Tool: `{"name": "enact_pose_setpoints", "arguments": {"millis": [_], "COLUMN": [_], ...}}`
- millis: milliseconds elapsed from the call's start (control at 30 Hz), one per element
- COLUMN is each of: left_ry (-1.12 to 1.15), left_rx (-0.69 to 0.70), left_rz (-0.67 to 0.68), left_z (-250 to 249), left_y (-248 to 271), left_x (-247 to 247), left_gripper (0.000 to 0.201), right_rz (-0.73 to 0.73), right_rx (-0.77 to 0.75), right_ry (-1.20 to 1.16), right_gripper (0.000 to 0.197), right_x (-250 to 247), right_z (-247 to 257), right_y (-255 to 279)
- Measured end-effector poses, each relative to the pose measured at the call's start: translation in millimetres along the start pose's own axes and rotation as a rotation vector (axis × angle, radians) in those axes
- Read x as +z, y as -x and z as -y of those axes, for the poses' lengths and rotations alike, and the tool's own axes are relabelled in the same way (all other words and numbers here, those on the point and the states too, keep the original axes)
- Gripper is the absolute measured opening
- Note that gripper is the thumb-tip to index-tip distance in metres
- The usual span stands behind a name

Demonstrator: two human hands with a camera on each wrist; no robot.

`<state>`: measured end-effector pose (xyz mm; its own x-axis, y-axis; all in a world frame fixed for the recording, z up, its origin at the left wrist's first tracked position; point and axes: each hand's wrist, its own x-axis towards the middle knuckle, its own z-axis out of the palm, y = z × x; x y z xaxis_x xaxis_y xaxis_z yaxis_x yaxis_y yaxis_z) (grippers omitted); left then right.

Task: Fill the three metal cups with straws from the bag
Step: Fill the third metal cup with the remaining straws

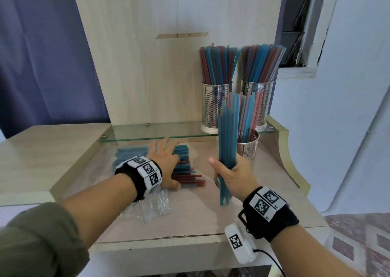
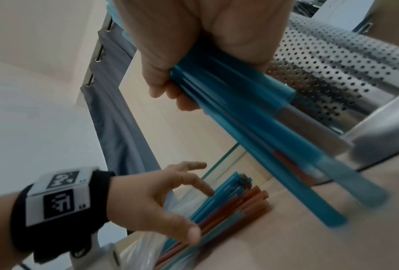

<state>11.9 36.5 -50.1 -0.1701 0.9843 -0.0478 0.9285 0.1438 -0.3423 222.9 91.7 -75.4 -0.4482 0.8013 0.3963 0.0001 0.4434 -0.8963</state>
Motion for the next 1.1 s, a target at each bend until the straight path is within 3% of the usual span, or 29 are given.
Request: {"name": "enact_pose_setpoints", "arguments": {"millis": [167,300,533,767,867,967,1100], "left_ry": [-0.091,-0.153,-0.091,0.370,0.693,1.056,1.285], "left_rx": [-0.073,-0.049,0.006,0.013,0.039,0.133,0.206], "left_rz": [0.079,0.012,0.033,-0.222,-0.307,-0.464,-0.605], "left_z": [-10,-15,-16,-8,-2,2,9], "left_y": [-5,-9,-8,-4,-1,6,15], "left_x": [12,14,13,-20,-37,-59,-91], "left_gripper": [0.072,0.056,0.052,0.030,0.029,0.026,0.006], "right_rz": [-0.015,0.011,-0.013,-0.036,-0.012,0.026,0.019], "right_rx": [-0.001,-0.005,0.009,-0.006,-0.005,0.004,0.030], "right_ry": [0.007,-0.031,-0.086,-0.084,-0.083,-0.103,-0.188], "right_gripper": [0.033,0.028,0.026,0.040,0.042,0.037,0.035], "right_x": [-3,-1,0,-6,-7,-8,-6], "right_z": [-3,-4,-9,-12,-11,-11,-6], "right_y": [-1,0,-2,-3,-3,-2,-2]}}
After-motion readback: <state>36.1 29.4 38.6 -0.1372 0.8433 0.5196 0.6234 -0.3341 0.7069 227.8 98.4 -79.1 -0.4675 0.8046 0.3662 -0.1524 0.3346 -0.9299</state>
